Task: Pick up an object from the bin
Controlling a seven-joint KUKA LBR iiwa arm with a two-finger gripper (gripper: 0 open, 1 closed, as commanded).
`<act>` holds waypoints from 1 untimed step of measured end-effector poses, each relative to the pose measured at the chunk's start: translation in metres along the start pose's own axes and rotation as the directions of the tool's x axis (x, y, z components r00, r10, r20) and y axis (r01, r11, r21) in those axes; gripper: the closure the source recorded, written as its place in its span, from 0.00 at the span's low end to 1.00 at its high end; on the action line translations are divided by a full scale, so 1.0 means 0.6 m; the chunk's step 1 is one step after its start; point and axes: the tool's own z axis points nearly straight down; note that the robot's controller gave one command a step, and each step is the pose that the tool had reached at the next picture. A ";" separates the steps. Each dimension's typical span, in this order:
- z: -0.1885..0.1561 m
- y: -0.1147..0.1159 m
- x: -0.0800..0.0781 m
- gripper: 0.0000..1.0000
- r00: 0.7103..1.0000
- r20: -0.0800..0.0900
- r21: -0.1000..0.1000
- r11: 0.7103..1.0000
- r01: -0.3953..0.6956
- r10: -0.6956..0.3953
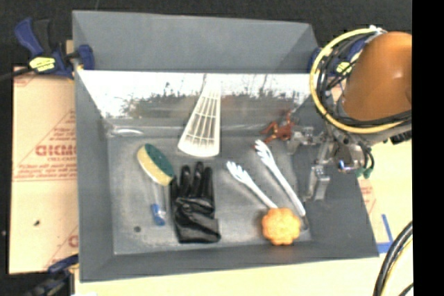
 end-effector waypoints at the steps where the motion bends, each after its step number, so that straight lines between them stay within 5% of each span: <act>1: -0.006 0.001 -0.003 0.00 1.000 0.008 0.001 1.000 0.004 -0.004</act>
Offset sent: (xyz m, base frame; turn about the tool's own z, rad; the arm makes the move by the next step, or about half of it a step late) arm 0.0270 0.0429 -0.1551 0.0212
